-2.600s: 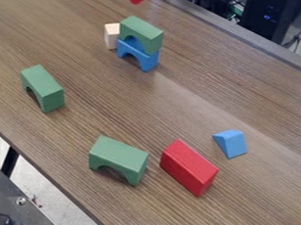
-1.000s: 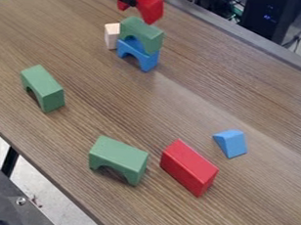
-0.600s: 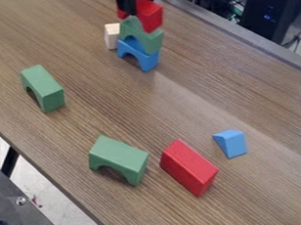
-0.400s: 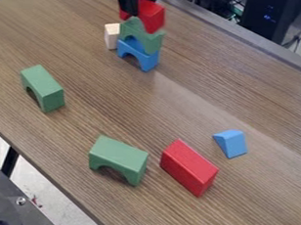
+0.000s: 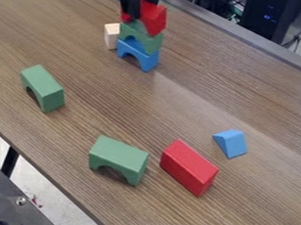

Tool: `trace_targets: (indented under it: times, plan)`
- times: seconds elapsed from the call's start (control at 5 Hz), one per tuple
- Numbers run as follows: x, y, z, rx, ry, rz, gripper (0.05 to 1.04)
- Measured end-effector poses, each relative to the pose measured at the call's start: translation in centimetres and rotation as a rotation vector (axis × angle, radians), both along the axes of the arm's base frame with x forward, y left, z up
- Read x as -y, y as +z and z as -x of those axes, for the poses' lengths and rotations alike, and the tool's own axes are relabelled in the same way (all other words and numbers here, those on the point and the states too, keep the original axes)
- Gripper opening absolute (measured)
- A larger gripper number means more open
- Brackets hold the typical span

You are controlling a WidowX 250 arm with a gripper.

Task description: Put the red arch to the top of the green arch

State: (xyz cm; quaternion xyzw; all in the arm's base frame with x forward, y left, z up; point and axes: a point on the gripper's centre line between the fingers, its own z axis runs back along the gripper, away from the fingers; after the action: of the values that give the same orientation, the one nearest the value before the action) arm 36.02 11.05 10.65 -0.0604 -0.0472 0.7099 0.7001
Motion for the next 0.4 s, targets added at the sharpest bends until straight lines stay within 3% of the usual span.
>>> trace_targets:
  times: [0.4]
  plan:
    - [0.15, 0.06, -0.14, 0.004, -0.003, -0.011, 0.552]
